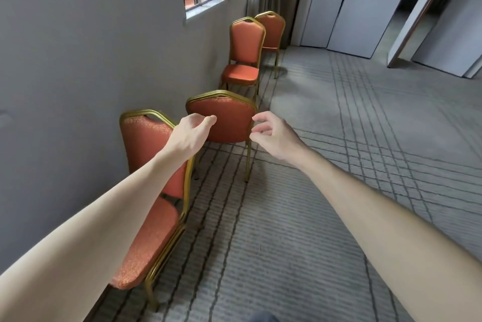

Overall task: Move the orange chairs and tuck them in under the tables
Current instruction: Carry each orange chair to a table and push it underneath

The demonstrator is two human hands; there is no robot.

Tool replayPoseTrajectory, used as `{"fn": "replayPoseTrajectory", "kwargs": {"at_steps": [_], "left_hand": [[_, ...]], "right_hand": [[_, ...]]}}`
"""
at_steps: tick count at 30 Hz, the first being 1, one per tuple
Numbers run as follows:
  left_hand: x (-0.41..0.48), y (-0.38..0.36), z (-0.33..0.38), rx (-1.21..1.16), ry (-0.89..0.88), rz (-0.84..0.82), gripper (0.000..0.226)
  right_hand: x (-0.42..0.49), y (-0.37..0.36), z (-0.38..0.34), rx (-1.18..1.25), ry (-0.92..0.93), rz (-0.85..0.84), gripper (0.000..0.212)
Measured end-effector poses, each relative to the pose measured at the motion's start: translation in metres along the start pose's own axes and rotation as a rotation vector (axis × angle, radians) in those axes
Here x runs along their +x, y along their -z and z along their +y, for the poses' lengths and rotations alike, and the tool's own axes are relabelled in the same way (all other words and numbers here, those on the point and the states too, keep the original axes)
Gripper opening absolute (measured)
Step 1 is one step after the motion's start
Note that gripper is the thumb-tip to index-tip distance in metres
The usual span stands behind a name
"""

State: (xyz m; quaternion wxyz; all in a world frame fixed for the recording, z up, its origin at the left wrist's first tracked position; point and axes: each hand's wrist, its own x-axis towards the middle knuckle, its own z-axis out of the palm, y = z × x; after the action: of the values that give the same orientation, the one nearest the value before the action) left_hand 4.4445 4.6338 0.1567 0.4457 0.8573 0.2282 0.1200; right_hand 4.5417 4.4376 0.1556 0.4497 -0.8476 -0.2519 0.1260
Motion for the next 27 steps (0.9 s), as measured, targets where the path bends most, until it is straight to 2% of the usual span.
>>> {"fn": "replayPoseTrajectory", "kwargs": {"at_steps": [6, 14, 19, 23, 27], "left_hand": [[0.132, -0.026, -0.018, 0.074, 0.056, 0.062, 0.045], [0.319, -0.055, -0.026, 0.144, 0.222, 0.160, 0.039], [0.375, -0.047, -0.041, 0.104, 0.403, 0.287, 0.037], [0.399, -0.021, -0.066, 0.125, 0.559, 0.400, 0.024], [0.415, 0.000, -0.104, 0.158, 0.700, 0.470, 0.035]], "right_hand": [[0.131, 0.005, 0.046, 0.030, -0.017, -0.047, 0.041], [0.361, 0.019, 0.087, -0.068, 0.097, -0.218, 0.039], [0.473, 0.004, 0.082, -0.135, 0.194, -0.354, 0.038], [0.533, -0.040, 0.070, -0.127, 0.273, -0.494, 0.038], [0.576, -0.092, 0.055, -0.248, 0.490, -0.581, 0.041]]}}
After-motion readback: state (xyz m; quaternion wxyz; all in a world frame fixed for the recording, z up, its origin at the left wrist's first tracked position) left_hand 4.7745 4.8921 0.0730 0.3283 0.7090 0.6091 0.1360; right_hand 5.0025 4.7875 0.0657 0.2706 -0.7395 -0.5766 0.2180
